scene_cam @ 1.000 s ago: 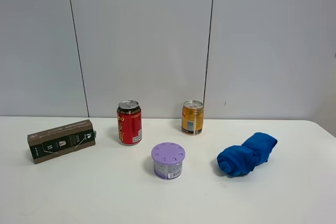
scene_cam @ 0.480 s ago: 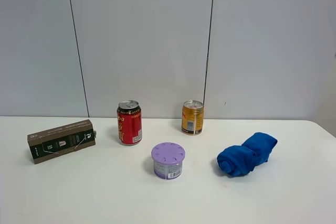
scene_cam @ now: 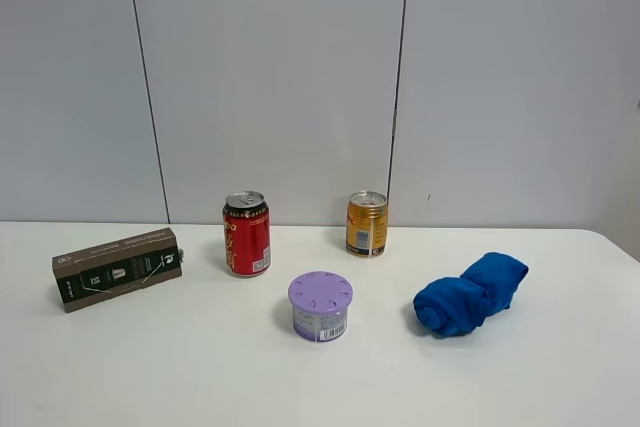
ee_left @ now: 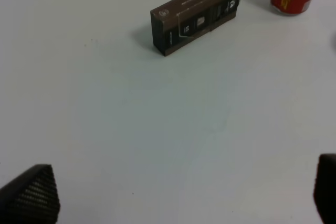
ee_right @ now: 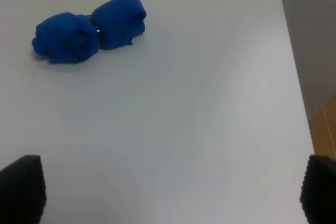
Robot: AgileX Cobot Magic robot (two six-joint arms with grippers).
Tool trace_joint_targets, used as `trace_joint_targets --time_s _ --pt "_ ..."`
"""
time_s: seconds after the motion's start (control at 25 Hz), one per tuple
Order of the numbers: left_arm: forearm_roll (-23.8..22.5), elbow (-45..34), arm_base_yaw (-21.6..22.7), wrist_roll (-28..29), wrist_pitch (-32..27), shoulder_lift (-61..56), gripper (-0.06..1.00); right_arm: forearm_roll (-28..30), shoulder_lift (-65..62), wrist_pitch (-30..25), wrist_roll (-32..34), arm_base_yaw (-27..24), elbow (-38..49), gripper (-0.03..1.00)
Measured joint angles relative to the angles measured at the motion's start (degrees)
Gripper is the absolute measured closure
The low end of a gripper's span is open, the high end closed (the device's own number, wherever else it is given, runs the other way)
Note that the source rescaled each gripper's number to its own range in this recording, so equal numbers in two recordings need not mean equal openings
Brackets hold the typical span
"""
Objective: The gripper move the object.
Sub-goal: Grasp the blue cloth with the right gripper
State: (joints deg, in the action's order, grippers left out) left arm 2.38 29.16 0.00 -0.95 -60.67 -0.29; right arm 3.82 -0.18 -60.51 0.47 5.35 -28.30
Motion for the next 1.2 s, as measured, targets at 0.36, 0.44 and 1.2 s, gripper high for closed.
trace_joint_targets --time_s 0.36,0.44,1.2 --pt "0.00 0.00 0.00 0.00 0.00 0.00 -0.06 0.00 5.83 1.95 0.04 0.00 -10.72 0.06" --pt "0.00 0.00 0.00 0.00 0.00 0.00 -0.06 0.00 10.16 1.95 -0.47 0.00 -14.76 0.08" --pt "0.00 0.00 0.00 0.00 0.00 0.00 -0.06 -8.02 58.44 3.69 9.77 0.00 -40.14 0.16"
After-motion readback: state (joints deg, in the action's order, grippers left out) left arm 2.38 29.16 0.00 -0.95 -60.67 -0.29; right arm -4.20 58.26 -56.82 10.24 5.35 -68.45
